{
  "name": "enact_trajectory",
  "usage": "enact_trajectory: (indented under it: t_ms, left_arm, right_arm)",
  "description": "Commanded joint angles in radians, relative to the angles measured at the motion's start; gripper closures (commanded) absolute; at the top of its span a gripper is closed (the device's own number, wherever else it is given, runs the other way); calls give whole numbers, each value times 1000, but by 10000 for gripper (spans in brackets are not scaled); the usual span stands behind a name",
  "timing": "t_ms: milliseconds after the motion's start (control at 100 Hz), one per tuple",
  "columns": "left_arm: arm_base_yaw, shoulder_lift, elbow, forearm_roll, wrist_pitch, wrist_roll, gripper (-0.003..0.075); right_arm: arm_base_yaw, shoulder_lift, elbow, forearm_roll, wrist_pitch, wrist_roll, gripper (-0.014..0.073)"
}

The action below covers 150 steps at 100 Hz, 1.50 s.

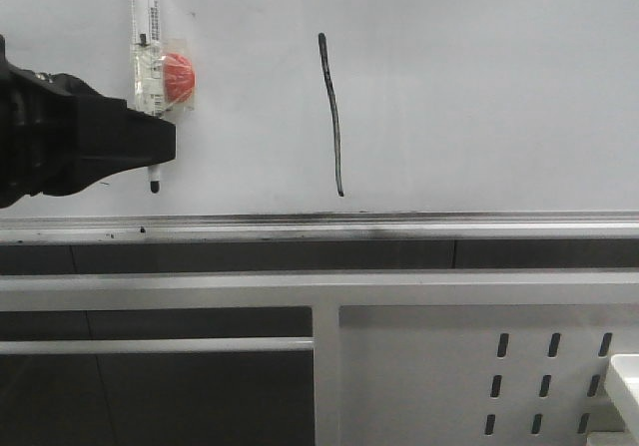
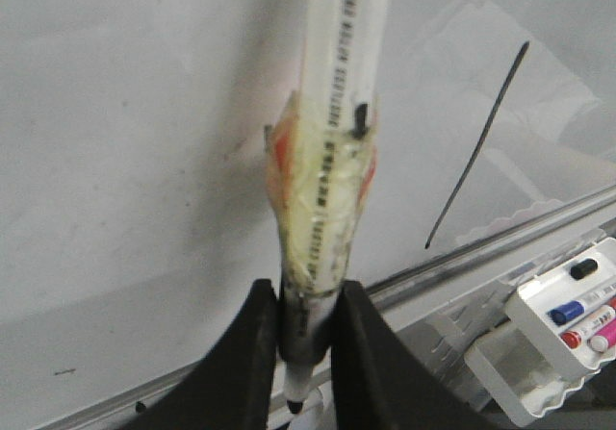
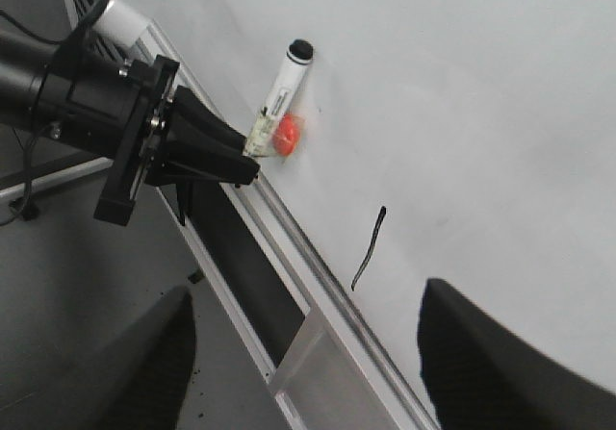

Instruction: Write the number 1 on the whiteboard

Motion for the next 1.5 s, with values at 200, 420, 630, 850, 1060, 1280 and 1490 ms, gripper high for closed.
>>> enact_trajectory:
  t_ms: [200,420,630,850,1060,1280,1490]
  left_arm:
    - [2,53,-24,-81,-90,17,740]
    - [2,80,-24,-81,-145,17,740]
    - [2,80,-24,-129,-200,17,740]
    - [2,80,-24,-152,-195,18,740]
    - [2,99,-24,-159,-189,18,739]
    - [2,107,-24,-159,-211,18,739]
    - [2,107,-24,-159,-224,18,597]
  right_arm:
    - [-7,44,-22,-9,-46,3,151]
    - [-7,59,-22,-9,-46,3,151]
    - [-7,59,-22,-9,-46,3,151]
    - [-7,59,-22,-9,-46,3,151]
    - [-7,59,-22,-9,-46,3,151]
    - [-7,59,-22,-9,-46,3,151]
    - [-7,59,-22,-9,-46,3,151]
